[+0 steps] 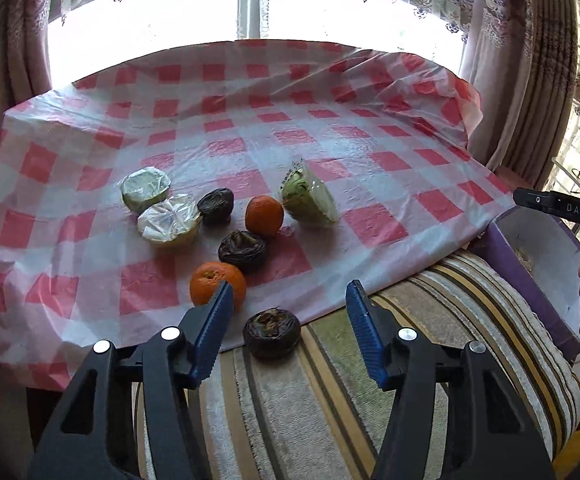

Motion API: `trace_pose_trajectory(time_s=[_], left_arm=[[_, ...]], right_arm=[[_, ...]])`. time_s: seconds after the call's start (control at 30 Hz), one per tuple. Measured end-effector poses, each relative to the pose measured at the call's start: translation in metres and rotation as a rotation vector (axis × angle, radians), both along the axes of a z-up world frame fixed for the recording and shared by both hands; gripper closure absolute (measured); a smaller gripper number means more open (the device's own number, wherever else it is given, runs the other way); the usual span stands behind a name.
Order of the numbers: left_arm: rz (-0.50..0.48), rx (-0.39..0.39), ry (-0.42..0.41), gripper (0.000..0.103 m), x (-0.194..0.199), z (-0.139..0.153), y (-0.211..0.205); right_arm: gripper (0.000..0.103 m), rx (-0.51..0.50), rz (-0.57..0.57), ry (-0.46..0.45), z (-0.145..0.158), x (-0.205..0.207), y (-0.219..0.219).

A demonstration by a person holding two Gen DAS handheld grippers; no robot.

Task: Organize fruits
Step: 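Move both grippers back over the fruits on the tablecloth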

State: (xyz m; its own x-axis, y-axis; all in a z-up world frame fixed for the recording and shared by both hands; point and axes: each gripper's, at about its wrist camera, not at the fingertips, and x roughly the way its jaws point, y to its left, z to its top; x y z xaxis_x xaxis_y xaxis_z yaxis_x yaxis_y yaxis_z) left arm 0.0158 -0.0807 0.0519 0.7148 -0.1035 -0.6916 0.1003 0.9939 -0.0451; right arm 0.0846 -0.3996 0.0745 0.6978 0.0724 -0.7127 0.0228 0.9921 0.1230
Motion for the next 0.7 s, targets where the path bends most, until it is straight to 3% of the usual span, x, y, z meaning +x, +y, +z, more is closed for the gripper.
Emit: trace_pose_trajectory(time_s=[0.27,0.5,0.7], left_arm=[[0.026,-0.101,0.082,0.051,0.005,-0.017,0.031],[-0.036,-0.096,0.127,0.052,0.013,-0.026,0.021],[-0.065,-0.101,0.167,0.066,0.023,-0.034,0.016]], right_arm=[[0.009,0.031,0.136,0.003,-0.001,0.013,0.057],[0.006,0.023,0.260,0.003,-0.002,0.026,0.110],[0.005,0.015,0.345,0.029,-0.010,0.041,0.146]])
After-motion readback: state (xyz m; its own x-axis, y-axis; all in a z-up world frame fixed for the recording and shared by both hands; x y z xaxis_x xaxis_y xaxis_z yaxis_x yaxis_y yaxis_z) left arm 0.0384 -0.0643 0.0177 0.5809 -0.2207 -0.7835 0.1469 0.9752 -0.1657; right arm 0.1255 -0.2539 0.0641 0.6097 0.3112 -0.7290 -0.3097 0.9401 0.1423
